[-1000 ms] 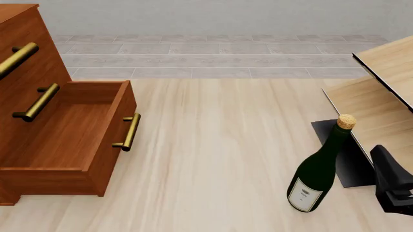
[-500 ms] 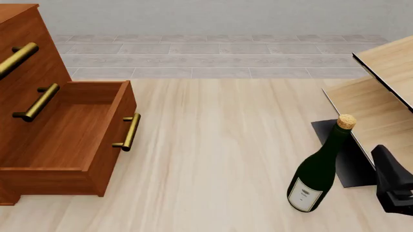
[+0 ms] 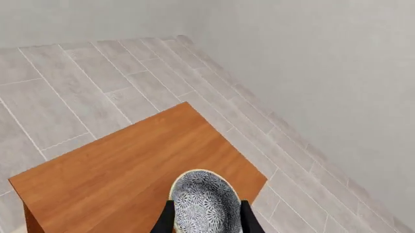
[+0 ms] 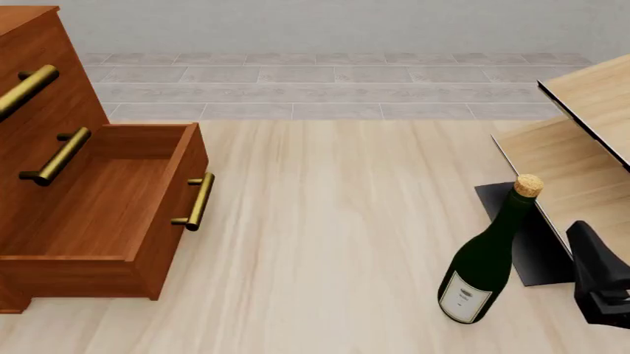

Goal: Put the bowl on top of the cabinet.

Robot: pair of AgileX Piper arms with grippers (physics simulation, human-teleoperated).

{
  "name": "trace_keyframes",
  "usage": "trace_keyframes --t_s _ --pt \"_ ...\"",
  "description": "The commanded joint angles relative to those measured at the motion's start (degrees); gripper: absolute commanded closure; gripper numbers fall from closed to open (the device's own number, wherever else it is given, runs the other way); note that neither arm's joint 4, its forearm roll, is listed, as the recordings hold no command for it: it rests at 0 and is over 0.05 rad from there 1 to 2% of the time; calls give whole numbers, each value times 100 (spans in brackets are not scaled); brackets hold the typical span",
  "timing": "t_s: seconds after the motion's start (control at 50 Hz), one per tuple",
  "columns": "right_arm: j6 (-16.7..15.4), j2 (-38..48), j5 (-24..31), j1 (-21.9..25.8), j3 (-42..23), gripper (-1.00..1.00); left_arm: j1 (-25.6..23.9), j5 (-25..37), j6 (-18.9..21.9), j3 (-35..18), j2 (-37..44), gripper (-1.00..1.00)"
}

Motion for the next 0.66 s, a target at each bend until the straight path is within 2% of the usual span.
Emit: trace_keyframes --t_s 0.02,0.26,0.36,0.5,0.66 --pt "-14 8 -4 12 -1 -100 -303 -838 531 1073 -878 -100" --pt "-11 31 -16 31 -1 -100 -401 -1203 789 1657 -1517 -100" --pt "-1 38 -21 34 -1 -100 -410 -1484 930 2070 -1972 -100" --pt "28 34 -23 23 0 -100 -710 -1900 1314 2720 -2539 -100" --pt "29 -29 36 19 -1 -100 -872 -2224 1483 3311 -3079 -100"
